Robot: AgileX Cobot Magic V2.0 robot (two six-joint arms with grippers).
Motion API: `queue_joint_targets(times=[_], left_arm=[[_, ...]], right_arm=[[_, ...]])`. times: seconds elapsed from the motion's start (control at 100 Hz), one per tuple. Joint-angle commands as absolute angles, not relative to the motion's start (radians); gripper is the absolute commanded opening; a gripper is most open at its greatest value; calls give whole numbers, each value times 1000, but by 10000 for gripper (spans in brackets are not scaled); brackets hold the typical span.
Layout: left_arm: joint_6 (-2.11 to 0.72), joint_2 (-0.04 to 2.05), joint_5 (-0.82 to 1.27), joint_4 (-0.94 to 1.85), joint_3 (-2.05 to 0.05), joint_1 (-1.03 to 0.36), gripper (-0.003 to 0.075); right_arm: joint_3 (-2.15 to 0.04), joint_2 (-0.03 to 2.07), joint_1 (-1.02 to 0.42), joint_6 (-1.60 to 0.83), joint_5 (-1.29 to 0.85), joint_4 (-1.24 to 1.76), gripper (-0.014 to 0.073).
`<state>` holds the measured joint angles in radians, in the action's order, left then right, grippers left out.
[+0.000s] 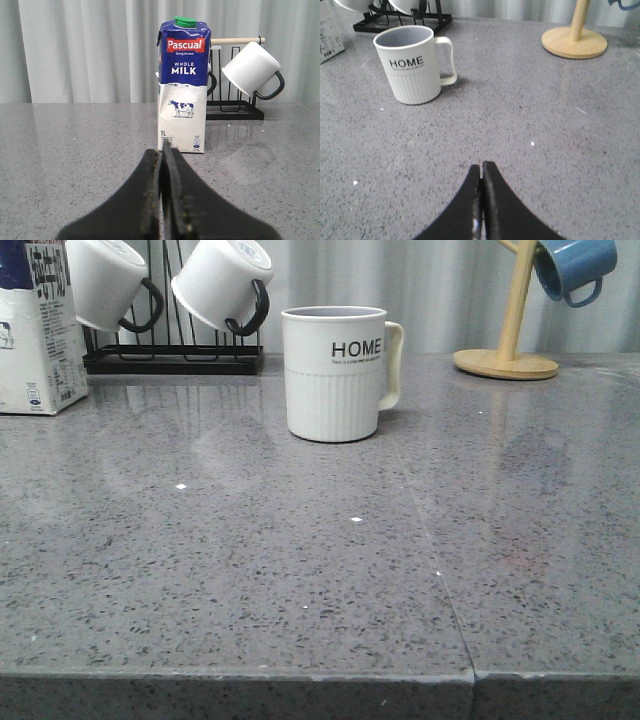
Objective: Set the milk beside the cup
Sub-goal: 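Reach the left gripper to the milk carton and grasp it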
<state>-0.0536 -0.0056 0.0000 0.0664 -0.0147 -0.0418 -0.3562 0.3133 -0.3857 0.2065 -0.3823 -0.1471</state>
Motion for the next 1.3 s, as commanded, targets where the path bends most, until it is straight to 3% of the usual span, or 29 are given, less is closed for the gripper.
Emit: queue_joint_targets(times=[0.0,0.27,0.5,0.6,0.65,0.77,0.82,0.88,1.17,1.29], left_arm=[[-52,-6,-36,69,-82,-39,-20],[-52,244,209,69,-431,-39,-20],[-52,554,203,69,-610,-39,-11],[-52,667,171,69,-656,-39,100],[-52,718,141,69,-669,-39,208],[-52,833,20,77,-677,-39,558],[-52,878,-24,77,-677,-39,646],[-52,928,-77,77,-677,-44,686],[-52,1156,-372,102,-685,-112,670],[-50,1240,-377,113,-741,-112,671]], right_arm=[[-381,312,-385,207,-344,-148,-67],[-381,312,-385,207,-344,-148,-67],[-381,312,-385,207,-344,-148,-67],[-381,312,-385,207,-344,-148,-67],[-381,312,-385,207,-344,-148,-67],[-381,312,-385,207,-344,-148,-67],[-381,312,-385,207,-344,-148,-67],[-381,312,-385,207,-344,-148,-67],[-381,312,-385,207,-344,-148,-67],[-381,312,-385,207,-344,-148,-67]])
